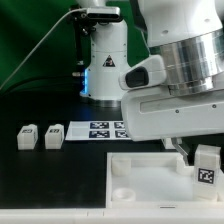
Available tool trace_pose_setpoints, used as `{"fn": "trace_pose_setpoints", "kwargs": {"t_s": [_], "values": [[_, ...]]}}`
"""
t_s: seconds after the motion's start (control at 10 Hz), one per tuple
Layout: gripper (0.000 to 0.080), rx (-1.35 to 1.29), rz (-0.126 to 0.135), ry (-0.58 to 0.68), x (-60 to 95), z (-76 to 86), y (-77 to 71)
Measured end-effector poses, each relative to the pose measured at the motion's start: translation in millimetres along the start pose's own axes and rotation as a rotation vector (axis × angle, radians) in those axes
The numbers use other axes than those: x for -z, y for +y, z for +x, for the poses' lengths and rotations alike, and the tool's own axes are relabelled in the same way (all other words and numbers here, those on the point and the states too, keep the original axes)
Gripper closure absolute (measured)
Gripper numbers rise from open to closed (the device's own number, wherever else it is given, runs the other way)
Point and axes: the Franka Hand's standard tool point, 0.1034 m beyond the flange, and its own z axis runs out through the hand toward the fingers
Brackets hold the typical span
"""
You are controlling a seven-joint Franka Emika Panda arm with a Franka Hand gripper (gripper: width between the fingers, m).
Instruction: Assemble one leg
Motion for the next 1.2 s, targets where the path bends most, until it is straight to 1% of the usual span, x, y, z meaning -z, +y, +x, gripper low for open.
{"fn": "trace_pose_setpoints", "kwargs": {"t_s": [0.1, 0.3, 0.4, 0.6, 0.8, 0.9, 1.0, 1.1, 1.2], "values": [[0.0481, -0.156, 0.024, 0.020, 1.7, 1.3, 1.2], [0.0481, -0.596, 0.082, 0.037, -0.6, -2.2, 6.3], [0.0481, -0.779, 0.103, 0.023, -2.8, -6.6, 2.8], [0.0483, -0.924, 0.119, 0.005, -4.2, -10.1, -0.4], [0.0484, -0.840, 0.117, 0.010, -4.4, -10.2, -0.3], [0.0300, -0.836, 0.117, 0.010, -4.6, -10.4, -0.4], [0.0199, -0.769, 0.116, 0.014, -4.6, -10.2, -0.1], [0.0199, -0.533, 0.078, -0.001, -5.0, -10.7, 0.2], [0.0160, -0.325, 0.050, -0.006, -4.1, -6.1, -2.3]]}}
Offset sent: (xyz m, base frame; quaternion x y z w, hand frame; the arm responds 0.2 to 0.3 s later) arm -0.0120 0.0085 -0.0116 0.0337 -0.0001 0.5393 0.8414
